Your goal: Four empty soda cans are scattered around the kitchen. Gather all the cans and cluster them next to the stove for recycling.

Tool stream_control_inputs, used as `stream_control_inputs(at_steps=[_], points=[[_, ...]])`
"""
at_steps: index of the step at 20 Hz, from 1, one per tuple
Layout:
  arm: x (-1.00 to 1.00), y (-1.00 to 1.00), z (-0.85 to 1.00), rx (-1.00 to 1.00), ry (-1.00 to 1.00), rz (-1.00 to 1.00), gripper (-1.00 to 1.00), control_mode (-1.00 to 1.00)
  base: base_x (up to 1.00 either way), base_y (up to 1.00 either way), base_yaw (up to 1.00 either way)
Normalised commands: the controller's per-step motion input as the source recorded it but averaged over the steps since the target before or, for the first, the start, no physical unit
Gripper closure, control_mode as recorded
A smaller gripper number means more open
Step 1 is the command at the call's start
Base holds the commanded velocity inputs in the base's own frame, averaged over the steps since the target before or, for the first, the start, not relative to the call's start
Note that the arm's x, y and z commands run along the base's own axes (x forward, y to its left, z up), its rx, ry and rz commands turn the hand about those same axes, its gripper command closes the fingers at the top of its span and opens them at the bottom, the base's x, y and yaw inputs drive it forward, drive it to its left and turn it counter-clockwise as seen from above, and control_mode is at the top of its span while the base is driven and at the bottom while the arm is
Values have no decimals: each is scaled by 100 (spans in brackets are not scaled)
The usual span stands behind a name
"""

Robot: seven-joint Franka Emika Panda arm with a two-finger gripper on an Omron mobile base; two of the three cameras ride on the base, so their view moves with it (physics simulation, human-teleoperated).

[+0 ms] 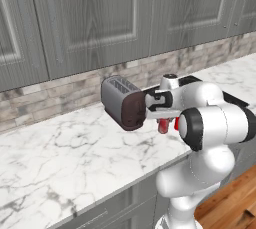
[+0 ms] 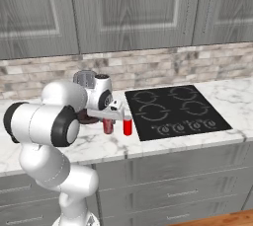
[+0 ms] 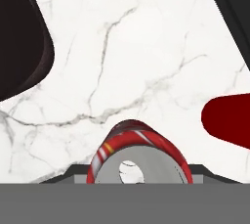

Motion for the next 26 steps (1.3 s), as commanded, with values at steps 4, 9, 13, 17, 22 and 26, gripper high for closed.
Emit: stream_control_inputs(at_steps=[4,9,13,17,22,26], points=[[13,-4,-16,0,0,0,100,-100,0,0,0],[4,0,-6,0,0,0,100,-100,0,0,0],[0,0,0,0,0,0,100,-100,0,0,0],[0,0,-1,0,0,0,-100,-100,0,0,0],[1,0,0,0,0,0,-100,-100,0,0,0],[0,0,6,0,-1,0,-100,-100,0,0,0]])
